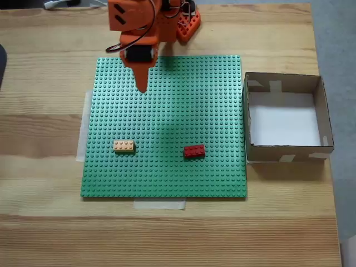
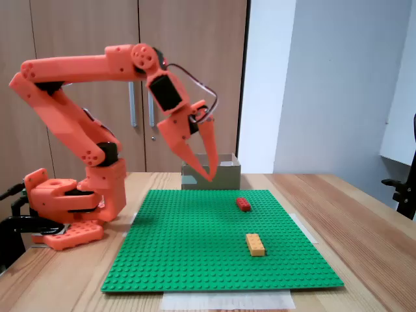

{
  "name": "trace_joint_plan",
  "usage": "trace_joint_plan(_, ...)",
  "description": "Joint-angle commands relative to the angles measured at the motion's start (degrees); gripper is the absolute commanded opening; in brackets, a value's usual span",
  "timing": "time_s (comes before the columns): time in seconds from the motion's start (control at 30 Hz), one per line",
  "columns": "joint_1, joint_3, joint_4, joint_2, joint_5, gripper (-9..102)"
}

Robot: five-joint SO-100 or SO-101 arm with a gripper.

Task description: Pick the yellow lego block and put it in the box.

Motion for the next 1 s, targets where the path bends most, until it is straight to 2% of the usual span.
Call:
trace_joint_plan(0.0, 0.79, -8.09, 2.02, -5.8, -0.35, -1)
trace_joint_plan(0.17, 2.9, -17.4, 3.6, -17.58, -2.46, 0)
trace_joint_plan(0.37, 2.72, -24.7, 6.06, -25.22, -3.43, 7)
trace_joint_plan(0.7, 1.49, -31.55, 10.28, -34.37, -6.24, 24)
trace_joint_plan(0.97, 2.02, -37.53, 13.27, -41.22, -3.96, 24)
